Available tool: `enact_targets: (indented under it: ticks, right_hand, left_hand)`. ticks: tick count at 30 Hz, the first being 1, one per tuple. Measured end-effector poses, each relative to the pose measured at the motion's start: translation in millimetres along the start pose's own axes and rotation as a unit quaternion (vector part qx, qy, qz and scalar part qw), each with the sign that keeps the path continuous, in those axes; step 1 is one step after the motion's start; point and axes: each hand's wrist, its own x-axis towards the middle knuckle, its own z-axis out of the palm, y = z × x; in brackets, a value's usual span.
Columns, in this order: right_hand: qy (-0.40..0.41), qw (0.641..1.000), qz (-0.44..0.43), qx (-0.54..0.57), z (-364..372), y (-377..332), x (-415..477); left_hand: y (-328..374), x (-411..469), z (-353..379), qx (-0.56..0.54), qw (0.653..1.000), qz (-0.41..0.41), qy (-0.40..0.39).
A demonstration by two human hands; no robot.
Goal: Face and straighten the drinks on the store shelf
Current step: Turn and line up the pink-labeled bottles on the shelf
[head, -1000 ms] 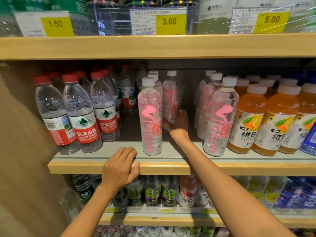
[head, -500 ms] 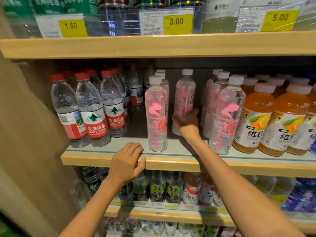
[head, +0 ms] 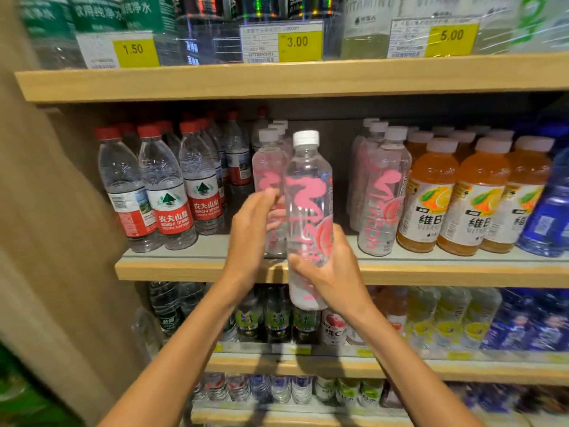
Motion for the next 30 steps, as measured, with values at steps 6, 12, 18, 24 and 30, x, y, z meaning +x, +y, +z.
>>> enact_targets:
  ticks: [6, 12, 18, 24, 30]
  right_hand:
    - [-0.022, 1.000, -0.003, -0.006, 19, -14, -25]
    - [-0.067, 0.993, 0.017, 0.097, 12, -10, -25]
    - [-0.338, 0.817, 0.202, 0.420, 2, -1, -23]
    - [-0.363, 0.779, 0.210, 0.466, 15, -2, -29]
    - [-0.230, 0.886, 0.164, 0.368, 4, -2, -32]
  left_hand:
    - [31, -7, 23, -0.100, 0.995, -0.023, -0.011]
    - [35, -5, 17, -0.161, 0.984, -0.074, 0.007]
    - [35, 14, 4, -0.380, 0.875, -0.167, -0.251]
    - [23, 19, 9, -0.478, 0.781, -0.174, -0.362]
    - [19, 17, 5, -0.313, 0.900, -0.149, -0.265]
